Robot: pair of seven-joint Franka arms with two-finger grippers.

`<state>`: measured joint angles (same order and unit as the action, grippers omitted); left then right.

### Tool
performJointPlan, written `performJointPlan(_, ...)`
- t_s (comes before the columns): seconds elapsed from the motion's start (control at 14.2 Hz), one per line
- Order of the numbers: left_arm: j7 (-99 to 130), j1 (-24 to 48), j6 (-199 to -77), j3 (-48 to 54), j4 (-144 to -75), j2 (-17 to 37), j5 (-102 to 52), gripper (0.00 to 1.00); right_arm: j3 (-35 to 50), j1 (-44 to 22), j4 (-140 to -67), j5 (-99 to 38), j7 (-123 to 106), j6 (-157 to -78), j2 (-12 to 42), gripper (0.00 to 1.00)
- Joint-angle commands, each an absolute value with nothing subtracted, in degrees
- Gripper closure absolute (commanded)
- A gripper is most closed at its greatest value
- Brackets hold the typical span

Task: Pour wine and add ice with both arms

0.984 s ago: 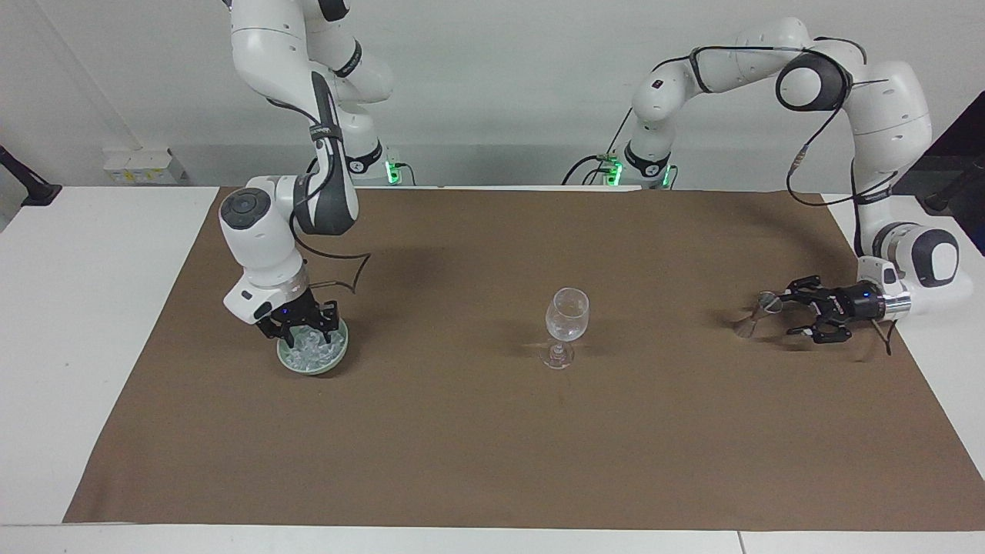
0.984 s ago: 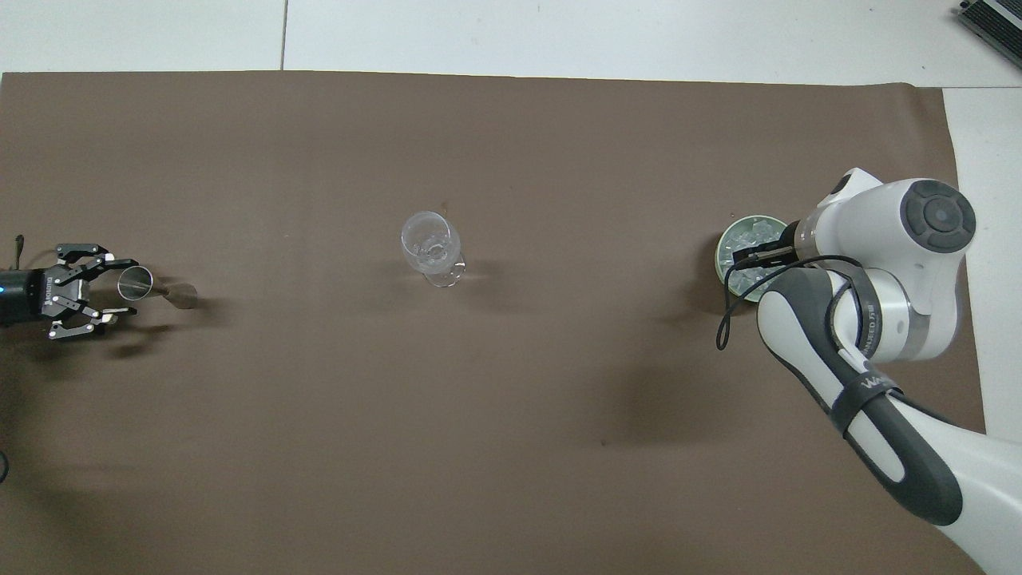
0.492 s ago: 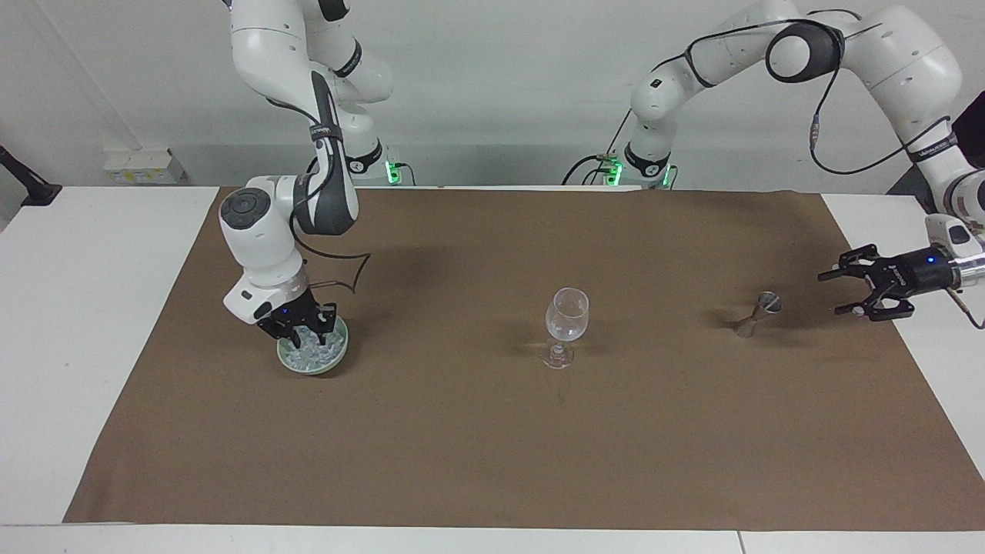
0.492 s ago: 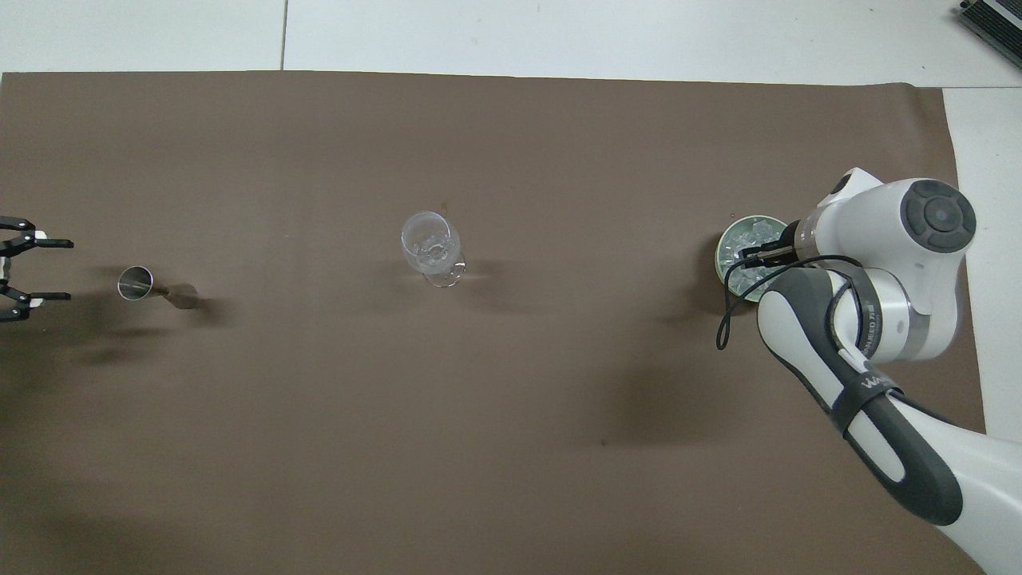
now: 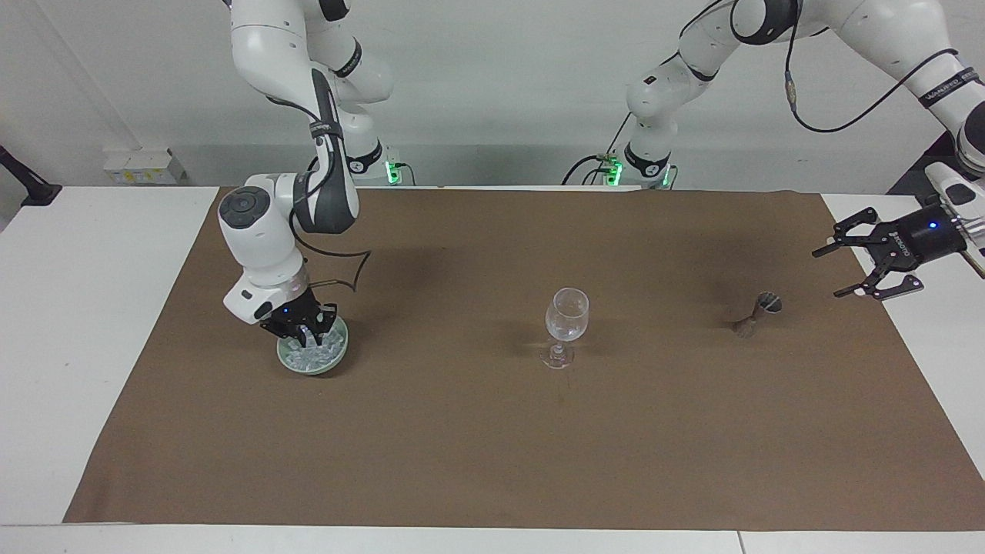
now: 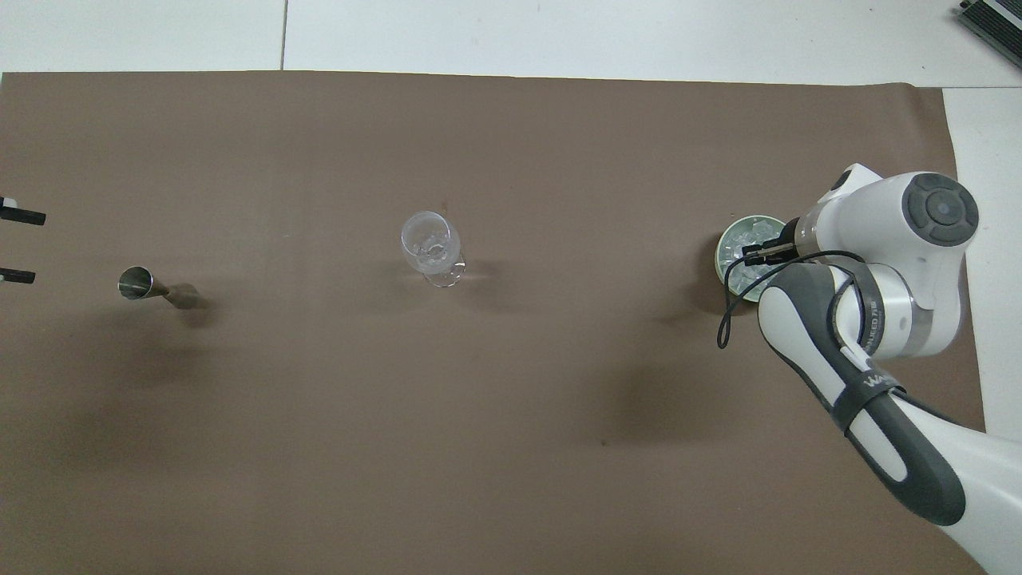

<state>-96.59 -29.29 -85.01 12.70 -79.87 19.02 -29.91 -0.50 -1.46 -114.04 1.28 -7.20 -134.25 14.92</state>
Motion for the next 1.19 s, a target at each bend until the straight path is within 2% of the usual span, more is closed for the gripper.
performJointPlan(0.0, -88.54, -24.09, -89.72, 11.60, -85.07, 12.67, -25.50, 0.22, -0.09, -1.14, -113.29, 1.76, -6.86, -133.15, 15.12, 0.72)
performJointPlan(0.14, -79.50, -21.89, -92.97, 11.69, -88.66, 9.59, -23.74, 0.21, -0.09, -1.23, -113.38, 1.76, -6.94, -133.07, 15.12, 0.73)
performJointPlan(0.28, -72.46, -18.47, -96.22, 11.60, -89.74, 8.18, -20.93, 0.21, -0.09, -1.14, -113.29, 1.76, -6.86, -132.63, 15.12, 0.99)
performJointPlan(0.42, -62.11, -16.88, -96.68, 11.60, -89.65, 7.04, -17.25, 0.22, 0.00, -1.23, -112.68, 1.76, -6.33, -131.67, 14.86, 1.00)
performJointPlan(0.56, -49.02, -14.16, -95.98, 11.69, -89.04, 6.07, -10.49, 0.21, 0.00, -1.23, -108.92, 1.06, -5.54, -125.46, 13.98, 1.00)
performJointPlan(0.7, -40.82, -13.62, -95.45, 11.69, -89.30, 5.37, -9.67, 0.17, 0.17, -1.23, -105.66, 0.79, -3.61, -120.17, 12.49, 1.00)
performJointPlan(0.91, -25.90, -13.62, -95.89, 11.60, -90.44, 3.26, -7.66, 0.11, 1.31, -1.14, -104.33, 0.44, 0.33, -117.08, 9.06, 1.00)
performJointPlan(1.12, -14.09, -13.62, -95.80, 11.60, -92.71, -0.08, -6.94, 0.05, 5.09, -1.23, -100.48, 0.53, 8.58, -113.74, 8.17, 1.00)
